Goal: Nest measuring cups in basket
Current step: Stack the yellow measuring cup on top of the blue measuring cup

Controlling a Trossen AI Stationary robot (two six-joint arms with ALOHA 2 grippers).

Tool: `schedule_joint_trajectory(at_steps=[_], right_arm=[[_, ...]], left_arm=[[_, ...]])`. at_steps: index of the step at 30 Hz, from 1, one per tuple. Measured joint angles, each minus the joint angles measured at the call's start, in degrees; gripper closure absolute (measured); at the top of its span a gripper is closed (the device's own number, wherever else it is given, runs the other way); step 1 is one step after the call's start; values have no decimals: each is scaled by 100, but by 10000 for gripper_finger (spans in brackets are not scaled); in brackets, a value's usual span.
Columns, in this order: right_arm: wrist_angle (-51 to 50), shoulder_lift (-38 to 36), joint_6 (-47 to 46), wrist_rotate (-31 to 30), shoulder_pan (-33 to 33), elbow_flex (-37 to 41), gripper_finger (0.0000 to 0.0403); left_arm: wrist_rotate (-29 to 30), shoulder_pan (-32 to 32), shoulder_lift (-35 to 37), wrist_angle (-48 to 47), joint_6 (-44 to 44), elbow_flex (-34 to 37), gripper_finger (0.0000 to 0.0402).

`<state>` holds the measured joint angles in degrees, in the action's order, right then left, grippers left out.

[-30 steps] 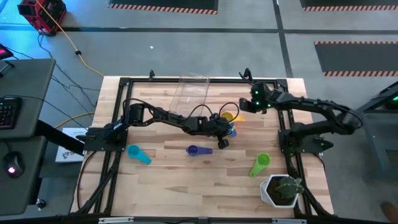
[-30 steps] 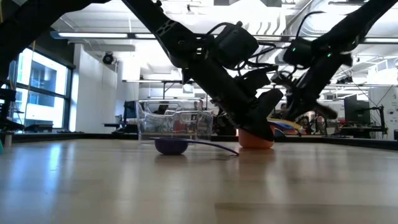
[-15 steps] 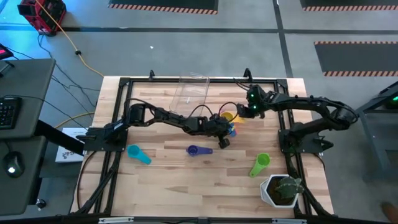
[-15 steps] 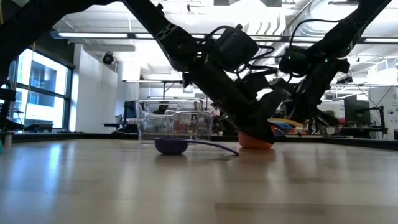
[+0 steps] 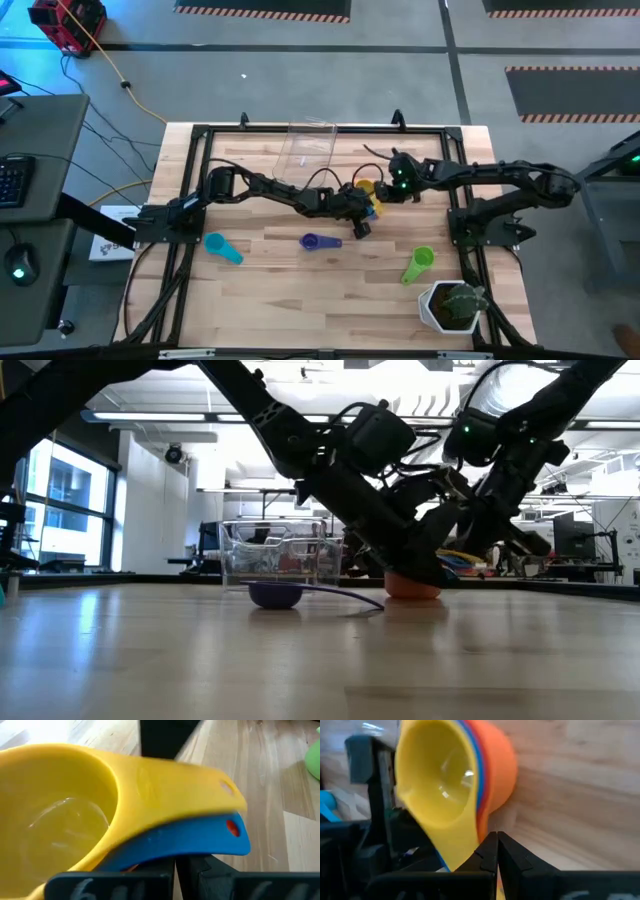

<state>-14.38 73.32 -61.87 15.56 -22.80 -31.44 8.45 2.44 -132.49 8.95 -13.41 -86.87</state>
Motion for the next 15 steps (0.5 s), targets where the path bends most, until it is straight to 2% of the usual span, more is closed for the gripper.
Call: schedule_joint_trajectory(at_steps=[8,15], right_arm=[[152,0,-581,-374,624,0,403],[57,-153,-504,-468,581,-4,403]], left_arm=[[21,4,0,171,-1,0,401],[109,7,0,187,2,0,401]])
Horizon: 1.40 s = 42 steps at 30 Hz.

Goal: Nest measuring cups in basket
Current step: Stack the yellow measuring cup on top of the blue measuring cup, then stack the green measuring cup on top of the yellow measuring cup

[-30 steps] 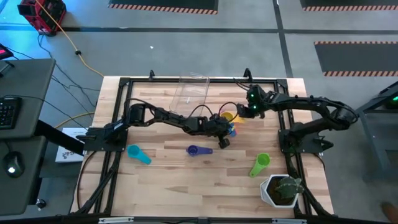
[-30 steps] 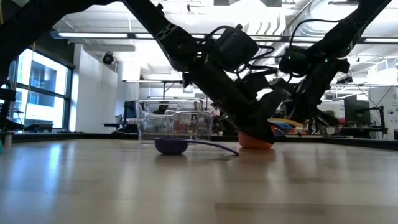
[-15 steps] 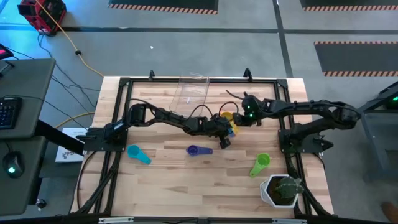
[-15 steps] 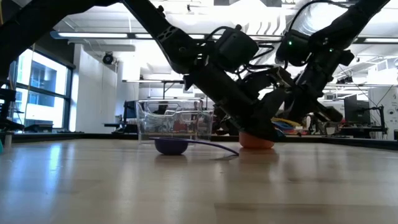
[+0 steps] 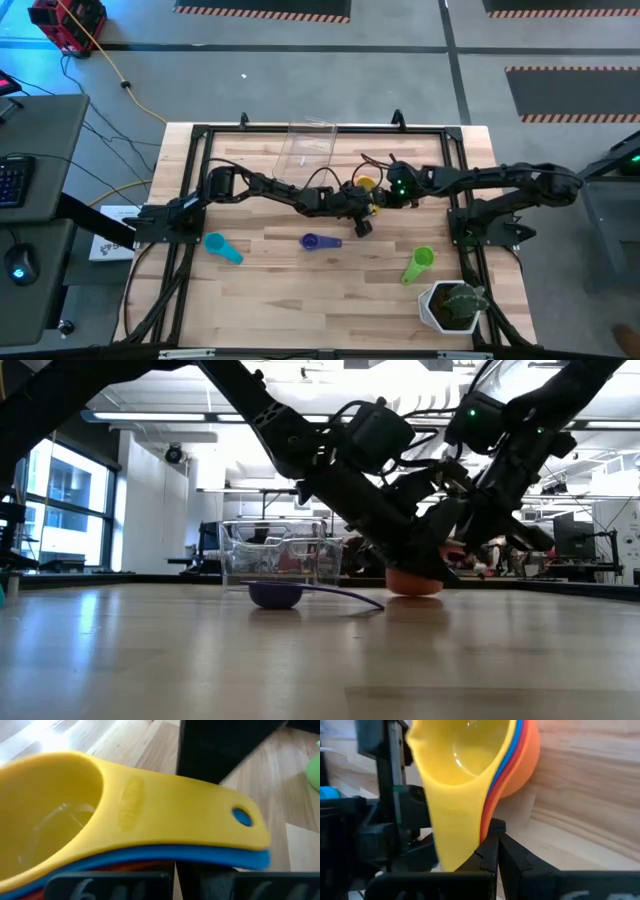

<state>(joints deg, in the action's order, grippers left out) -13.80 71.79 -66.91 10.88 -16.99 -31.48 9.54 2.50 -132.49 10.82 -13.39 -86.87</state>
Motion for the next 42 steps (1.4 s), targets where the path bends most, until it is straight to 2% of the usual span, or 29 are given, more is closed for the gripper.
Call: schedule_joint_trajectory(at_steps=[12,17,22,26,30,32,37,40,42], right_arm=[[-658,-374,456,170,-388,-5,403],[-956,-437,805,270,-403,-5,403],[-1349,-663,1184,215,-571,-6,403],[-1551,-895,1347,239,-697,-7,403],[-1696,-1139,1543,313,-709,-7,403],[-1811,-1287,1727,532,-709,-5,403],[-1566,-1543,1763,1829,-685,-5,396],[-1124,-1534,1495,2364,-572,-5,370],[-596,-1465,1238,2545,-465,-5,341]], left_arm=[[-388,24,23,-498,0,-2,401],[-1282,95,306,-1012,4,-17,401],[-2432,146,680,-2038,109,-2,401],[-2792,89,1152,-2770,268,77,401],[-2806,-1,1811,-2839,282,700,401],[-2815,-9,2292,-2454,45,1210,401],[-2552,23,3579,-1255,-621,2662,401],[-2190,12,4177,-649,-965,3159,401],[-2027,11,4460,-672,-1135,3356,401]])
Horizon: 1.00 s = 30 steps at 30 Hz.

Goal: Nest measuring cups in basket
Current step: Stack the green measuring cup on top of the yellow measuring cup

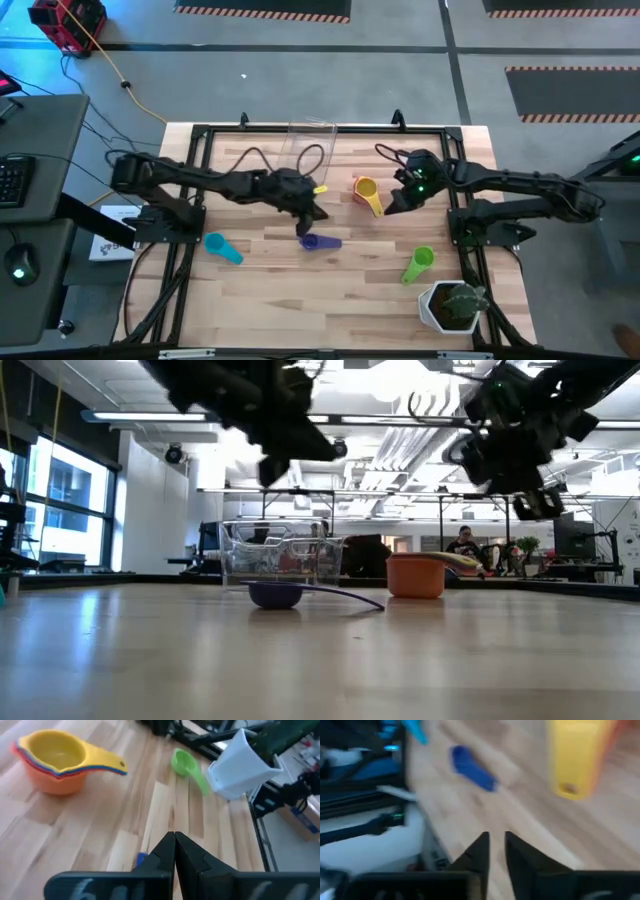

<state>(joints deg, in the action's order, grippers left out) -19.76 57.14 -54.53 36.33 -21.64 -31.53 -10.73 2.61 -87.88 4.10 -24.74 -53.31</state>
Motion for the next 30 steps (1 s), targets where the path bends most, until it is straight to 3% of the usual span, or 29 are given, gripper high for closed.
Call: schedule_joint_trajectory(at_steps=[5,7,9,13,16,23,26,30], right_arm=[[281,293,-225,965,332,-240,273],[-55,500,-46,1485,599,-554,270],[-923,666,380,1555,951,-945,290],[-3431,960,1539,453,1607,-1469,381],[-4327,1032,1687,-227,1935,-1252,386],[-3612,990,561,-624,2288,14,398],[-2749,986,54,-690,2360,129,402],[-2418,1006,-366,-1116,2528,151,402]], left_arm=[[237,-14,379,5,-161,45,401],[254,-15,420,-13,-113,45,401],[255,-15,449,21,14,56,401],[256,39,444,15,130,45,401],[257,82,444,19,134,45,401],[271,157,444,46,134,45,401],[298,155,444,54,134,45,401],[299,155,444,54,136,45,401]])
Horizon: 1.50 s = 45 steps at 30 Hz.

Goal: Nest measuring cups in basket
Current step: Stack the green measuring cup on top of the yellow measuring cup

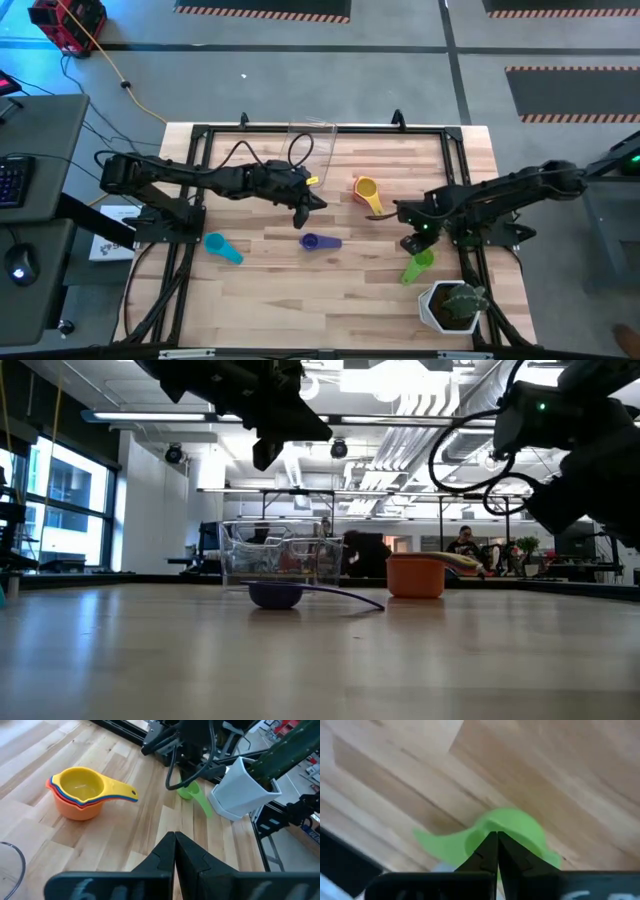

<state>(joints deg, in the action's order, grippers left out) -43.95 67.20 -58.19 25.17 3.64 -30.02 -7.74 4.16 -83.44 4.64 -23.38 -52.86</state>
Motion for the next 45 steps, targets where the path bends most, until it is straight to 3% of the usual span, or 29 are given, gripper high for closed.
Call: schedule_joint_trajectory(at_steps=[7,14,20,25,28,33,37,42,45], right_arm=[[143,0,197,-871,88,2,403],[1435,63,1567,-1118,88,2,403],[2347,633,2707,-702,88,-343,403],[2113,1353,3003,215,201,-838,403],[1218,1429,3154,319,260,-1245,403],[-378,549,3360,-718,134,-1501,403],[-1042,-737,2404,-835,-206,-636,403],[-91,-2483,198,-800,-538,409,393],[653,-3155,-864,-806,-591,934,363]], left_arm=[[43,21,0,-2,14,0,402],[43,37,0,-2,-11,0,401],[43,17,0,-7,-57,0,401],[43,13,0,-7,-205,0,401],[46,13,0,8,-205,0,401],[43,13,0,134,-201,0,401],[43,13,0,172,-199,0,402],[43,13,0,185,-199,0,401],[43,13,0,201,-199,1,401]])
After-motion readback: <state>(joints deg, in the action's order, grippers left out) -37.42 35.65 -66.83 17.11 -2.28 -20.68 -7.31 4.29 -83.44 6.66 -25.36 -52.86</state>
